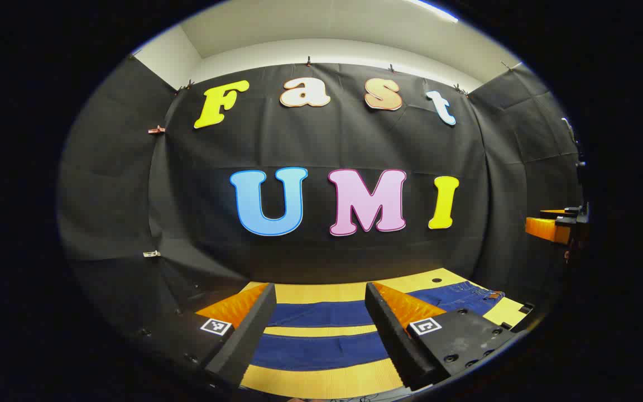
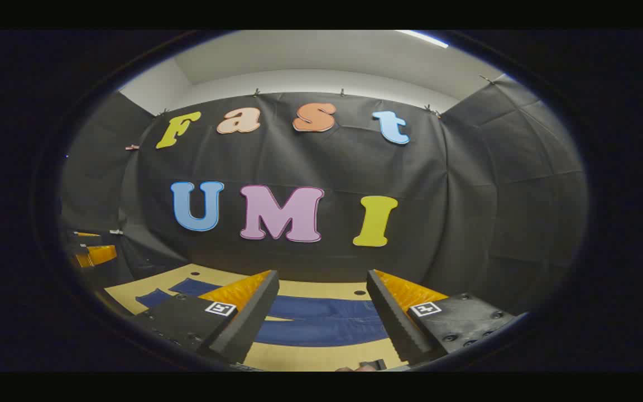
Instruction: Grasp the waist and the cuffs of the jeans and fold them to make the two legs overlap; first hold the waist and fold one-third of the jeans toward the cuffs, then hold the cuffs and fold the remaining one-third in the same direction to finish folding.
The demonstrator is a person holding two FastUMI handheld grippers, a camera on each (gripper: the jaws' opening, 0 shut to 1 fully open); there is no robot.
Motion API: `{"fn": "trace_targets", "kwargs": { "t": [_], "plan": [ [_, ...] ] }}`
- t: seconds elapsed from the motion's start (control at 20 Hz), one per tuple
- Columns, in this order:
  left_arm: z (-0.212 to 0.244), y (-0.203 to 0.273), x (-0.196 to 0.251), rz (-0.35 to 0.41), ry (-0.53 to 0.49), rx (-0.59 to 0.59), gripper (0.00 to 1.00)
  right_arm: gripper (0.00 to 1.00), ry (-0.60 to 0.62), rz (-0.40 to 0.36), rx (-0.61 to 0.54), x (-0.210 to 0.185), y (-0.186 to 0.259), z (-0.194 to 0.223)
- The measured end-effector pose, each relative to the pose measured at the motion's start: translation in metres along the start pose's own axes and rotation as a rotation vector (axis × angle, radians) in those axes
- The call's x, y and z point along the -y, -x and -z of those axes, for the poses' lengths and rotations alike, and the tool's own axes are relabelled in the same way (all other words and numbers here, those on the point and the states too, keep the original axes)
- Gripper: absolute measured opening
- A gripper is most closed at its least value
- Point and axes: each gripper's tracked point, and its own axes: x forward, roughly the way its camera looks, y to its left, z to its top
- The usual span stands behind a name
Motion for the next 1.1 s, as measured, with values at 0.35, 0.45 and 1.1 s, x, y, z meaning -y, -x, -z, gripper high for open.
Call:
{"fn": "trace_targets", "kwargs": {
  "t": [0.35, 0.45, 1.1],
  "plan": [
    [-0.003, -0.002, 0.002, 0.013, 0.017, 0.012, 1.00, 0.97, 0.027, 0.004, -0.005, 0.011, 0.004, 0.000],
    [-0.004, -0.004, 0.004, 0.023, 0.014, 0.013, 1.00, 0.97, 0.031, 0.011, 0.004, 0.014, 0.005, -0.003],
    [0.007, -0.009, -0.015, 0.088, 0.007, -0.005, 1.00, 0.97, 0.097, 0.032, -0.023, 0.033, -0.003, 0.008]
  ]
}}
